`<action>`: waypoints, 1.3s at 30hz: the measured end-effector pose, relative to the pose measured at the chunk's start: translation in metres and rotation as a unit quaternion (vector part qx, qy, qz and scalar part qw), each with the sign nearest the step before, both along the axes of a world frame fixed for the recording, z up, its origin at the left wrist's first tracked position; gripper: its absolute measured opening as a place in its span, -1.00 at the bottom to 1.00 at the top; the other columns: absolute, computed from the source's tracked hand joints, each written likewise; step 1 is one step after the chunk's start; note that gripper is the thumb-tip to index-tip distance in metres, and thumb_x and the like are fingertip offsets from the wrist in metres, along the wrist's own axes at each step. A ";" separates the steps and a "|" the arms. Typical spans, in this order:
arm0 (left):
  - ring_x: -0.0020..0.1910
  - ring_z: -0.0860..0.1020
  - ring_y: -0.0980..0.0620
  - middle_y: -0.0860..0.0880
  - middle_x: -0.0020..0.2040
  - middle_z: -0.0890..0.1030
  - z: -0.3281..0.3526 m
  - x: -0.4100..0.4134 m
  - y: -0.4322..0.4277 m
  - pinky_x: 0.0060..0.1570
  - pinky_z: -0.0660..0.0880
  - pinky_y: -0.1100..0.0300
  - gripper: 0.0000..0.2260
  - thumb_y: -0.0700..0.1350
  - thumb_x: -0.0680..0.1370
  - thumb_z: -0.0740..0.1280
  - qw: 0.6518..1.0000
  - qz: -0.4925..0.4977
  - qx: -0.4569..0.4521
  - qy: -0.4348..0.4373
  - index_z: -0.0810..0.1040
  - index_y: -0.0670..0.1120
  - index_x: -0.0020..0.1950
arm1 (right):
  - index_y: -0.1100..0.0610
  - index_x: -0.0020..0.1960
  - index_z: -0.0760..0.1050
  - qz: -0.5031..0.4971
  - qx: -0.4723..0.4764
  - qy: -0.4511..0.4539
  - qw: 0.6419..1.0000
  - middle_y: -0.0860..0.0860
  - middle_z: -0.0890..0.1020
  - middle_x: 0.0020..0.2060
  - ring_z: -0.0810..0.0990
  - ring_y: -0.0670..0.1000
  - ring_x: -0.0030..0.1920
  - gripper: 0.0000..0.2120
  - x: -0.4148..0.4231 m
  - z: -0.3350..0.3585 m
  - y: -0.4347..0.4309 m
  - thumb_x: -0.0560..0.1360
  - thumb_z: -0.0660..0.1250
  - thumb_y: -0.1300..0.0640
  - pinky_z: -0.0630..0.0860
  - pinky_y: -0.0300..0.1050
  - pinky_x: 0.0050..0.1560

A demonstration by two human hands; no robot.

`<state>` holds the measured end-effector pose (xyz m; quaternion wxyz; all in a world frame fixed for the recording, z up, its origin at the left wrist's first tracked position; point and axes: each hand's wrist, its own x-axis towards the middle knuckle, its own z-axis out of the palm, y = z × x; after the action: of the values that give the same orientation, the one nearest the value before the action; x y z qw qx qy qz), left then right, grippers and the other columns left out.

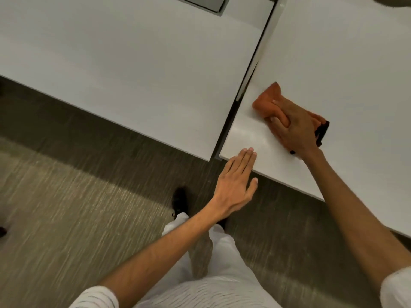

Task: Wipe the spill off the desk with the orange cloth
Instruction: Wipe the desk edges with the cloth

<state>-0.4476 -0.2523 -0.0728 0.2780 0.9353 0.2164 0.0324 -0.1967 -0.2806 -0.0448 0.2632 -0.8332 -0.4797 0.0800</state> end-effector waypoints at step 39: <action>0.47 0.28 0.02 -0.03 0.48 0.38 0.026 0.046 0.157 0.38 0.19 0.14 -0.62 0.02 0.69 0.11 0.996 -0.007 -0.067 -0.066 0.36 -0.05 0.48 | -0.13 0.60 0.04 -0.316 -0.148 -0.002 0.937 0.08 0.23 0.57 0.19 0.18 0.55 -0.42 -0.066 -0.012 -0.057 0.63 0.03 -0.25 0.11 0.29 0.51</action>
<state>-0.4011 -0.0948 -0.0467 0.3536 0.9120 0.1929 0.0776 -0.2631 -0.3381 -0.0566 0.1479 -0.9716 -0.1746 0.0605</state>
